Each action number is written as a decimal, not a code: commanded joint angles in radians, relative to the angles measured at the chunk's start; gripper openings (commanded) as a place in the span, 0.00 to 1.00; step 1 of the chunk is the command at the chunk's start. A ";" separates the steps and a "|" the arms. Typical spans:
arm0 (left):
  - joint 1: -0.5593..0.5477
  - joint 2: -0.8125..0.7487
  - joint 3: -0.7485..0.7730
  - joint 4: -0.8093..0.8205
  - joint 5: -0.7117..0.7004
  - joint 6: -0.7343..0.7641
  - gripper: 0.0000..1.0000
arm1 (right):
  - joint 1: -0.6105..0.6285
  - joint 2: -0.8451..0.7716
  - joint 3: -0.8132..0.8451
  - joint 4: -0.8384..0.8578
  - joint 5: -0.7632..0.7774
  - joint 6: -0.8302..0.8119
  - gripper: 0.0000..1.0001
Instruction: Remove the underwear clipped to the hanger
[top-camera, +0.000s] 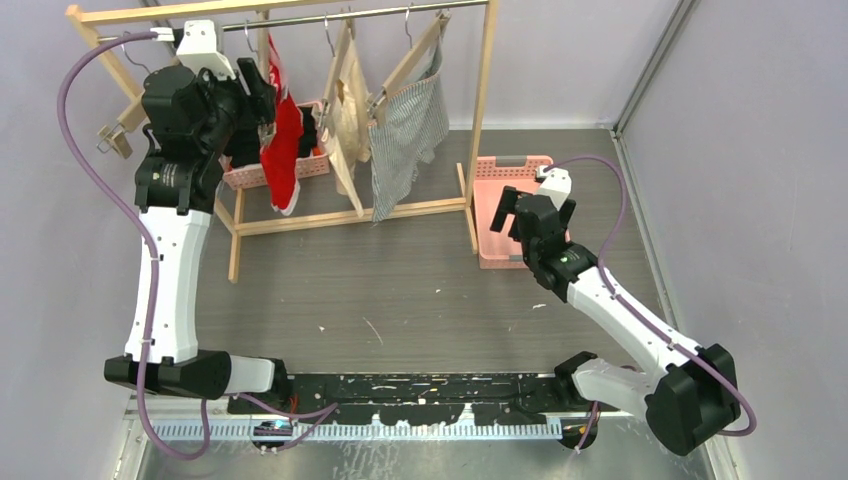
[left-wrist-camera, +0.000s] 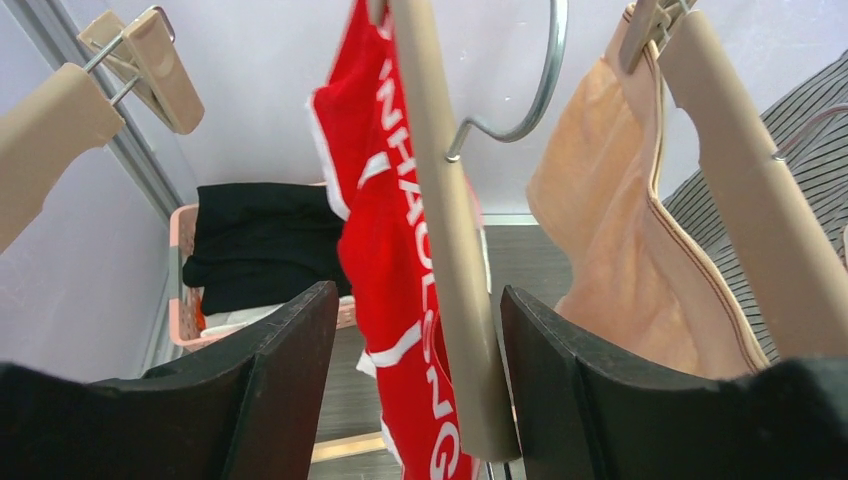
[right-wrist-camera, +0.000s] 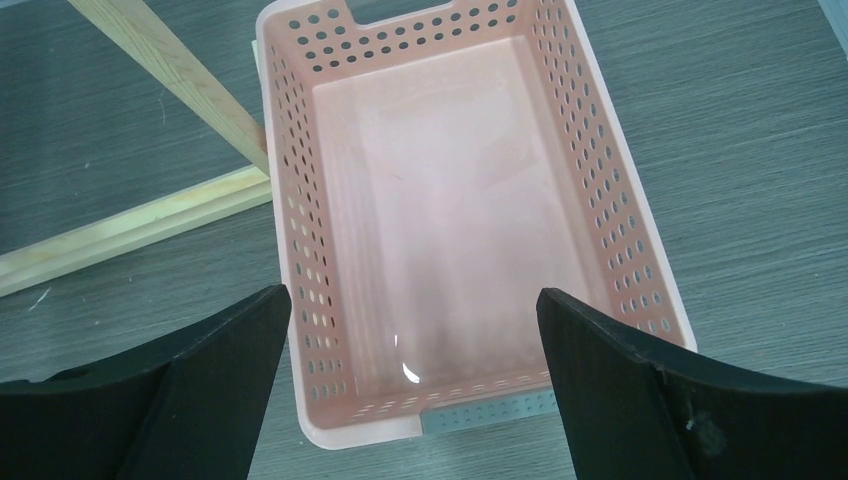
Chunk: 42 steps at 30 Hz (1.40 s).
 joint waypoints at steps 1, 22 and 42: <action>-0.002 -0.031 0.000 0.052 -0.019 0.028 0.62 | 0.011 0.002 0.013 0.052 0.028 -0.011 1.00; -0.002 -0.043 -0.028 0.160 -0.025 0.062 0.00 | 0.057 0.058 0.017 0.062 0.053 -0.017 1.00; -0.002 -0.137 -0.099 0.331 0.001 0.116 0.00 | 0.078 0.148 0.001 0.117 0.034 -0.003 1.00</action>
